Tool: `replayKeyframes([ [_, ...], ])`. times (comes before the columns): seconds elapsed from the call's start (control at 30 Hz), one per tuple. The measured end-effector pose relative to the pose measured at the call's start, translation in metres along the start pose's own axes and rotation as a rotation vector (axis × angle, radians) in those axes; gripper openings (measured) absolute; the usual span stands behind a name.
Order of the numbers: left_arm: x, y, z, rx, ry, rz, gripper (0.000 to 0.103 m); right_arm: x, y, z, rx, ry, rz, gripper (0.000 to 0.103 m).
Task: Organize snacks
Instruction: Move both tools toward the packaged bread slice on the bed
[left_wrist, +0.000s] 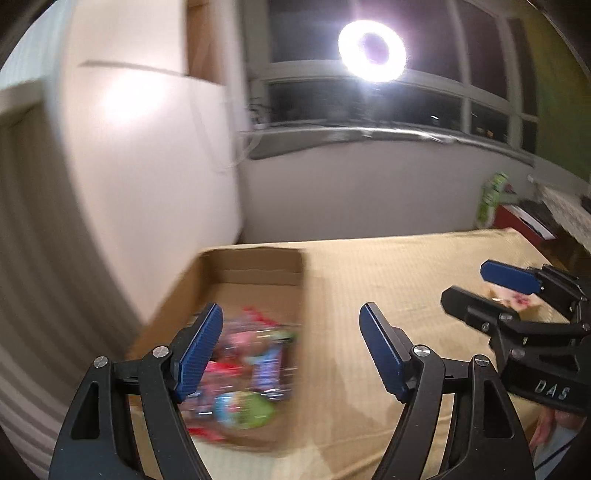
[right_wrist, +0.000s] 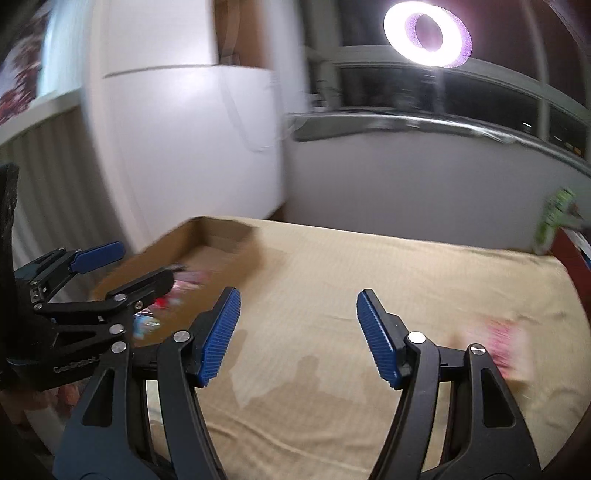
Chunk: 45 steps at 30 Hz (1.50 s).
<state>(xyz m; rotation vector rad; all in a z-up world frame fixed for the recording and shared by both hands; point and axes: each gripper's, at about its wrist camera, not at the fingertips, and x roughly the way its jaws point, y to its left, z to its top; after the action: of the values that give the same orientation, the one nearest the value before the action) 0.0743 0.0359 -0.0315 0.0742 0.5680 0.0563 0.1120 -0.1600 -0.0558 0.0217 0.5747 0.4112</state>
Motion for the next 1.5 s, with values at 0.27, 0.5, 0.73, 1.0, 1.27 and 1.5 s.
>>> replayKeyframes([
  [0.27,0.015,-0.082,0.003,0.127,0.013,-0.142,0.076,-0.032,-0.076,-0.020,0.108,0.008,-0.135,0.068],
  [0.5,0.014,-0.103,0.006,0.149,0.012,-0.155,0.076,-0.047,-0.092,-0.024,0.126,-0.004,-0.156,0.068],
  [0.73,0.018,-0.125,0.008,0.171,0.021,-0.189,0.076,-0.049,-0.120,-0.032,0.151,0.005,-0.174,0.068],
  [1.0,0.058,-0.172,0.011,0.176,0.091,-0.270,0.076,-0.037,-0.188,-0.051,0.220,0.059,-0.256,0.068],
  [1.27,0.115,-0.205,0.016,0.095,0.211,-0.359,0.076,-0.021,-0.234,-0.062,0.271,0.099,-0.294,0.068],
  [1.5,0.114,-0.204,0.015,0.097,0.220,-0.376,0.076,-0.010,-0.212,-0.053,0.228,0.108,-0.252,0.068],
])
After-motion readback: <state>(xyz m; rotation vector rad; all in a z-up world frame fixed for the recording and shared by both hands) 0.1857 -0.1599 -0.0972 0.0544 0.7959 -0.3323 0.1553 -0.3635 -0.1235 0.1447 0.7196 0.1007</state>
